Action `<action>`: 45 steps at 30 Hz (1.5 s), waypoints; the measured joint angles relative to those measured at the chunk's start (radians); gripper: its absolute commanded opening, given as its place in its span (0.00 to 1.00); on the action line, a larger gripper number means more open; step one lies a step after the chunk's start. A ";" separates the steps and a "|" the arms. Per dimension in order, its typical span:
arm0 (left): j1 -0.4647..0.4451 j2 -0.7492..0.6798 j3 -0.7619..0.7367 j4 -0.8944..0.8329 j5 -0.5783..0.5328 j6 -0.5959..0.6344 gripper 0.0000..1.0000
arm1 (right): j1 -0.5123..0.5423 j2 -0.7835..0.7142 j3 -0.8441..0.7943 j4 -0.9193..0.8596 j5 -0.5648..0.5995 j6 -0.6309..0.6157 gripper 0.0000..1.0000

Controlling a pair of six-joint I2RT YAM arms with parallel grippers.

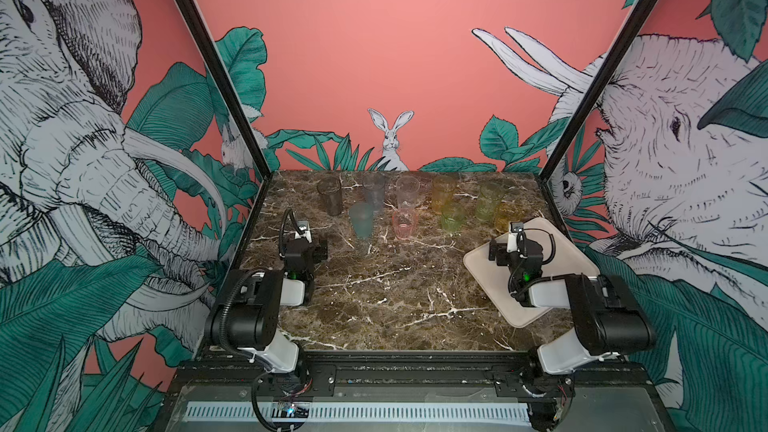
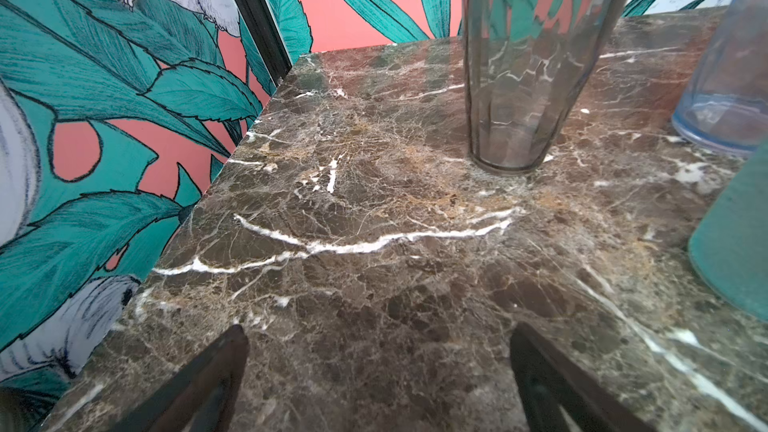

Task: Place the glasses into the tray
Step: 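Raise both arms from rest and move them forward over the table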

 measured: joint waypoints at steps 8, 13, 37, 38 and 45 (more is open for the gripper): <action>0.000 0.000 0.000 0.000 0.000 0.000 1.00 | 0.000 0.000 0.000 0.000 0.000 0.000 0.99; 0.000 0.000 0.000 0.000 0.000 0.000 1.00 | 0.000 0.000 0.000 0.000 0.000 0.000 0.99; -0.031 -0.238 0.070 -0.278 -0.007 -0.005 1.00 | 0.000 -0.124 0.009 -0.134 0.028 0.020 0.99; -0.032 -0.272 0.097 -0.333 -0.010 -0.018 1.00 | 0.000 -0.161 0.022 -0.180 0.033 0.027 0.99; -0.033 -0.420 0.325 -0.713 0.003 -0.143 1.00 | 0.000 -0.363 0.209 -0.512 0.064 0.133 0.99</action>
